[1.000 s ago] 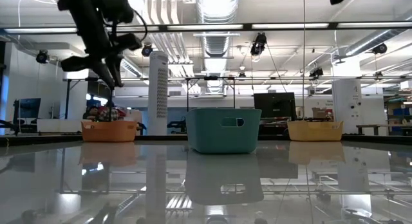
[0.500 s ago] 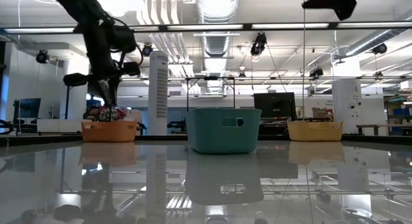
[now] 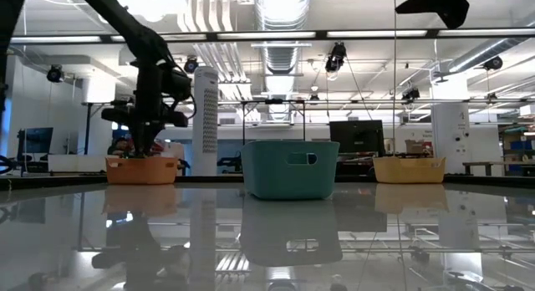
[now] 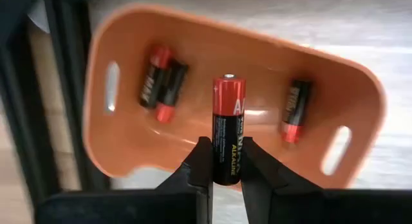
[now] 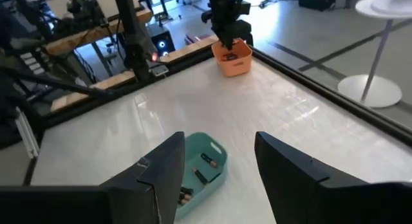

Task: Sort batteries
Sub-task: Put the red battery into the orange bin

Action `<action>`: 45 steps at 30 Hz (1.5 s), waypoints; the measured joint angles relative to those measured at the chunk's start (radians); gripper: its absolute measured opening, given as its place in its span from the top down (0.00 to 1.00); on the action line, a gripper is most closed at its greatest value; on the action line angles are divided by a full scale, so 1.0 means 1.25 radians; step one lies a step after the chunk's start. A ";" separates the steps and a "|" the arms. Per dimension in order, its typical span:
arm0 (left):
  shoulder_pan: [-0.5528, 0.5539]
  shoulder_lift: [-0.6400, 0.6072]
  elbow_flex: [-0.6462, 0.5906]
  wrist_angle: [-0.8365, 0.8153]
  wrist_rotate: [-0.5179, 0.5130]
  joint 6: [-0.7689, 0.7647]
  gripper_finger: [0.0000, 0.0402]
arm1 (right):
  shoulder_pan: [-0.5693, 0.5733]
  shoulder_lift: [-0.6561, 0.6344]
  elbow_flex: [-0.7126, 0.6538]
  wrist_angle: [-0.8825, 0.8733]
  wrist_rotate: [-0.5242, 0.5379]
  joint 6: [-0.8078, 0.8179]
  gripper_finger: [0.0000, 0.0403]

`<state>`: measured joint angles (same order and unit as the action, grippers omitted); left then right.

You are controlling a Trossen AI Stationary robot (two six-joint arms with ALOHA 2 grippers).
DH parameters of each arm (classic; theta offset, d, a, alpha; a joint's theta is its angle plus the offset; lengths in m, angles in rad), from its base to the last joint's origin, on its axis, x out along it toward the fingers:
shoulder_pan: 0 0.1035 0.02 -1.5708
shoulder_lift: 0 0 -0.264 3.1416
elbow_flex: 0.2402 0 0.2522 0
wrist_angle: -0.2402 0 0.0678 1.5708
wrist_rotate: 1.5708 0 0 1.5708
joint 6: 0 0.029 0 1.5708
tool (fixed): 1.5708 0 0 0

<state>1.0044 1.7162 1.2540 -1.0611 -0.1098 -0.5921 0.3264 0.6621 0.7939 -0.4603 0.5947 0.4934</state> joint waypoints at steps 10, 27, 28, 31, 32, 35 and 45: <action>0.049 0.106 0.042 -0.099 -0.039 0.110 0.93 | 0.000 0.000 0.047 -0.066 0.006 0.019 0.62; 0.070 0.117 0.041 -0.062 -0.051 0.133 0.93 | 0.000 0.002 0.071 -0.067 0.021 0.019 0.71; 0.070 0.117 0.041 -0.059 -0.052 0.132 0.93 | 0.000 0.002 0.072 -0.066 0.021 0.019 0.71; 0.069 0.117 0.035 -0.052 -0.052 0.131 0.93 | 0.000 0.002 0.080 -0.066 0.021 0.022 0.72; 0.068 0.117 0.032 -0.051 -0.052 0.131 0.93 | 0.000 0.002 0.082 -0.065 0.022 0.022 0.72; 0.068 0.117 0.022 -0.044 -0.052 0.132 0.93 | 0.000 0.001 0.086 -0.068 0.027 0.024 0.72; 0.063 0.117 -0.004 -0.022 -0.052 0.145 0.93 | 0.000 0.002 0.090 -0.070 0.050 0.022 0.72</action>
<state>1.0828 1.8622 1.2492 -1.0880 -0.1753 -0.4112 0.3267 0.6643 0.9070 -0.5476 0.6567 0.5213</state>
